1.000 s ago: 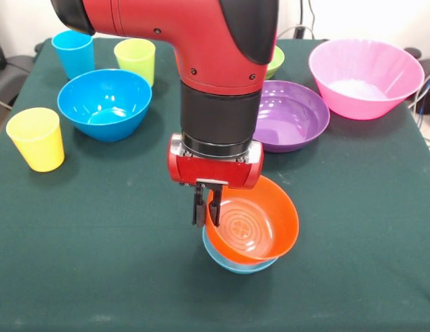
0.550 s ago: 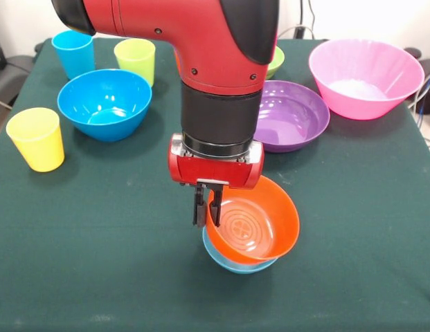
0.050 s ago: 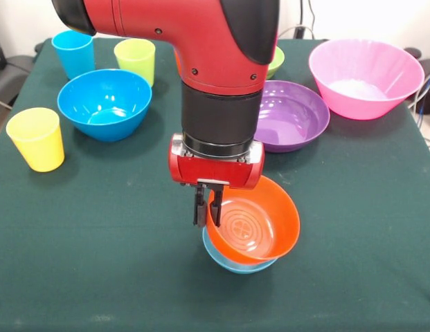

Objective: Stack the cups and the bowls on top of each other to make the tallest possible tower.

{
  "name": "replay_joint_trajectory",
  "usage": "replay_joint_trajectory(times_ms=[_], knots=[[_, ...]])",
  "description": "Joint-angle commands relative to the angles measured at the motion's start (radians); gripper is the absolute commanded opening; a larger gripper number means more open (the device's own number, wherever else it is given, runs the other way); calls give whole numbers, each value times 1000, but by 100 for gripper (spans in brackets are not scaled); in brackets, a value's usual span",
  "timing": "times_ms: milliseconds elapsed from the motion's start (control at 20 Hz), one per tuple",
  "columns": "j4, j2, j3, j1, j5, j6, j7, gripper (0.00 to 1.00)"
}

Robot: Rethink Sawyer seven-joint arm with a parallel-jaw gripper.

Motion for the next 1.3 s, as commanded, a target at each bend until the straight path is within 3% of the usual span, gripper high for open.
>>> replay_joint_trajectory(times_ms=[50, 1300], knots=[[58, 8, 55, 26, -56, 24, -103, 0], [63, 12, 55, 23, -48, 15, -80, 0]])
